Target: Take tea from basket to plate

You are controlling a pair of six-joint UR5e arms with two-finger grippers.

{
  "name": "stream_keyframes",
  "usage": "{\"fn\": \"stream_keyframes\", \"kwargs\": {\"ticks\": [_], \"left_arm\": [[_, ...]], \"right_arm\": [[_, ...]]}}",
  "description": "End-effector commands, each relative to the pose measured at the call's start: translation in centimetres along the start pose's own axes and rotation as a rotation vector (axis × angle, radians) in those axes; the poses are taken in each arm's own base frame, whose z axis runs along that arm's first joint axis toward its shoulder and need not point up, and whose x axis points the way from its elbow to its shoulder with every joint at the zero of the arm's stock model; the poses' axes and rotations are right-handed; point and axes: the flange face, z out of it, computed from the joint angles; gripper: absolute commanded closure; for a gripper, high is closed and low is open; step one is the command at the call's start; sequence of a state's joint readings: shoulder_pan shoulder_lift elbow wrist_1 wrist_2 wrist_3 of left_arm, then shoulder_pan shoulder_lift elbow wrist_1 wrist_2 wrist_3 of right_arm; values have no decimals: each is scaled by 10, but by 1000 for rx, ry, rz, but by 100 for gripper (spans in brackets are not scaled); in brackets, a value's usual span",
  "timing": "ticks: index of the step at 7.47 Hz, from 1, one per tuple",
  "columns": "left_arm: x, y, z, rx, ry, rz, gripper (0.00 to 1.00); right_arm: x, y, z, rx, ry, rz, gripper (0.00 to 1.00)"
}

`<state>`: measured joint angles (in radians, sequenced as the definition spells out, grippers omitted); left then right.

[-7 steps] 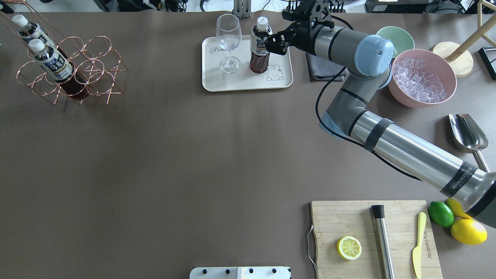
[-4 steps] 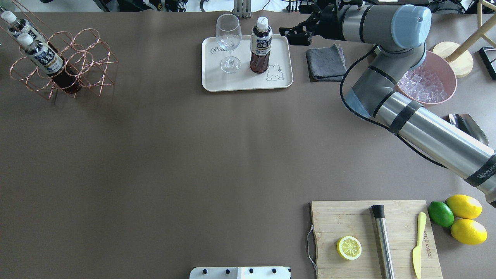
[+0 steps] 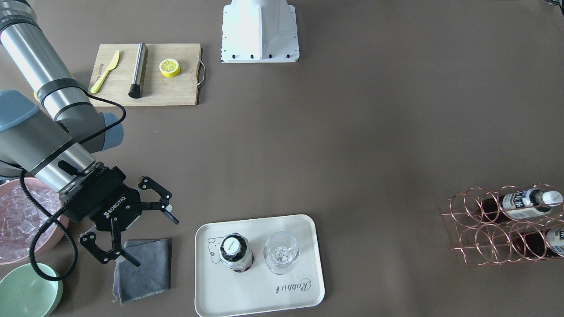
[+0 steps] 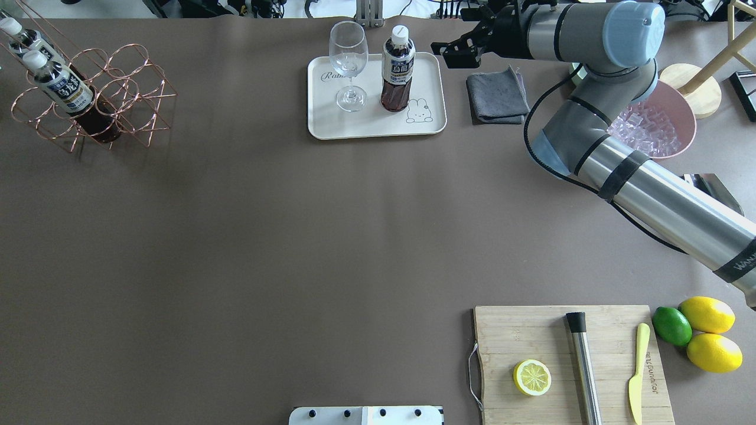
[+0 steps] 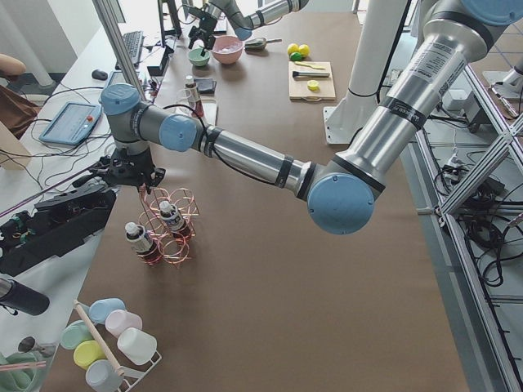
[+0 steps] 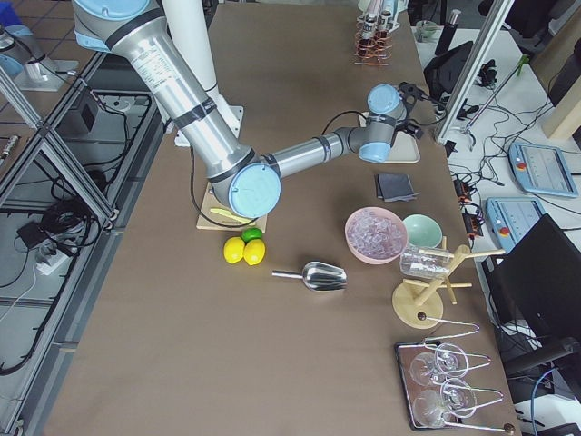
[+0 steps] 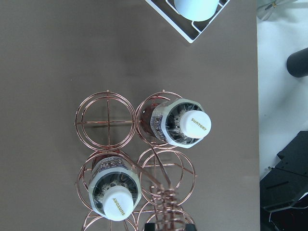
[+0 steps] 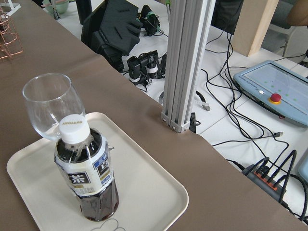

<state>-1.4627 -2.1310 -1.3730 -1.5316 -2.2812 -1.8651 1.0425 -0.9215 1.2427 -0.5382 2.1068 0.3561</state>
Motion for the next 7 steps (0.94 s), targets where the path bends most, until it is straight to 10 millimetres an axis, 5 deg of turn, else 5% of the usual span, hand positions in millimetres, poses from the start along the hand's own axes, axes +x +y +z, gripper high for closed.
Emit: {"fn": "stream_keyframes", "kwargs": {"ticks": [1,3,4,7], "left_arm": [[2,-8,7,4,-4,14,100],[3,-2,7,3,-5,15,100],[3,0,6,1,-4,17,100],[4,6,4,-2,2,24,100]], "right_arm": [[32,36,-57,-241,-19,196,1],[30,110,-103,-380,39,321,1],[50,135,-120,-445,78,405,1],[118,300,-219,-590,209,691,1]]}}
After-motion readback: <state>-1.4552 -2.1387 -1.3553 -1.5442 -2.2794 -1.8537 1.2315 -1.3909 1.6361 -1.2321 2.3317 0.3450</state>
